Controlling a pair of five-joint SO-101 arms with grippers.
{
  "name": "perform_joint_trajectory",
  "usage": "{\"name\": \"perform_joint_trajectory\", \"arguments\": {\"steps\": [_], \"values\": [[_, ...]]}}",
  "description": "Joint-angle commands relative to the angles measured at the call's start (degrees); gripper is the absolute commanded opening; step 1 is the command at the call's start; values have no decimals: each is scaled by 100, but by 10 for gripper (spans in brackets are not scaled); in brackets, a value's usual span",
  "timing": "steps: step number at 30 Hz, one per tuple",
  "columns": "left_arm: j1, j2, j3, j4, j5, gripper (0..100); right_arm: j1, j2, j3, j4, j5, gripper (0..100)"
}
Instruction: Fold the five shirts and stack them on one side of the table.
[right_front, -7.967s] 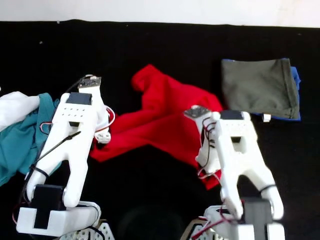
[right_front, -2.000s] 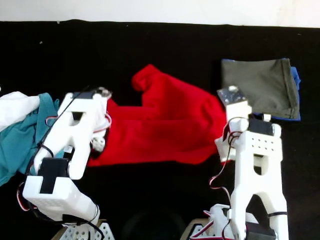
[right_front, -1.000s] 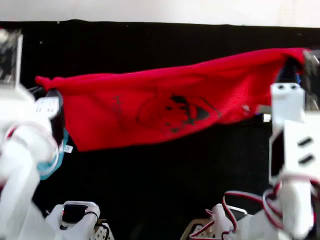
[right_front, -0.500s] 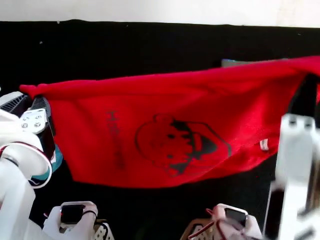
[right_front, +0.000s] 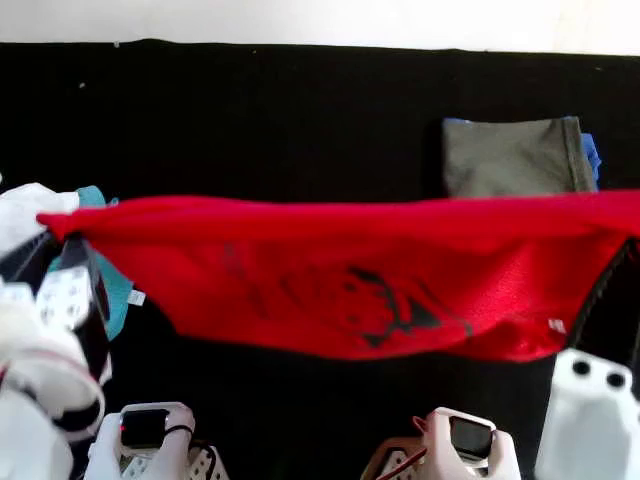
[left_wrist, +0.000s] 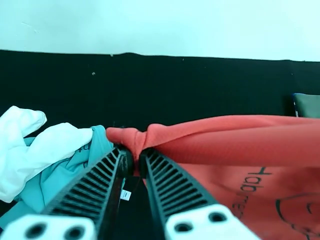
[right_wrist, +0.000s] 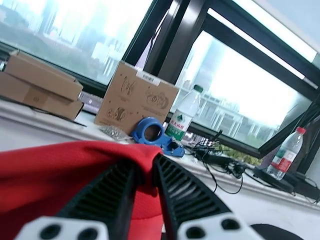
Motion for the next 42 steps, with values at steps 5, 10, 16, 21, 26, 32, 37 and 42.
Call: {"name": "perform_joint_trajectory", "arguments": {"steps": [5, 10, 16, 21, 26, 32, 37, 42], "values": [[-110, -620, 479, 0, 18, 8, 127, -31, 92, -31, -26, 5], [-119, -488, 1710, -651, 9, 8, 101, 523, 875, -268, -26, 5], [-119, 523, 2993, -2189, 9, 8, -453, 1490, 2290, -1332, -26, 5], [-119, 2105, 2712, -3253, 9, 8, -1007, 2378, 3055, -2519, -26, 5], [-119, 3890, 1332, -3578, 9, 8, -1200, 3503, 3099, -3275, -26, 5], [-127, 5543, -435, -3543, 9, 8, -1209, 4330, 3099, -3688, -26, 5], [-84, 6396, -760, -3182, 9, 8, -1323, 4699, 3240, -3327, -62, 5], [-84, 7081, -752, -2840, 9, 8, -1631, 5165, 3538, -2967, -62, 5]]}}
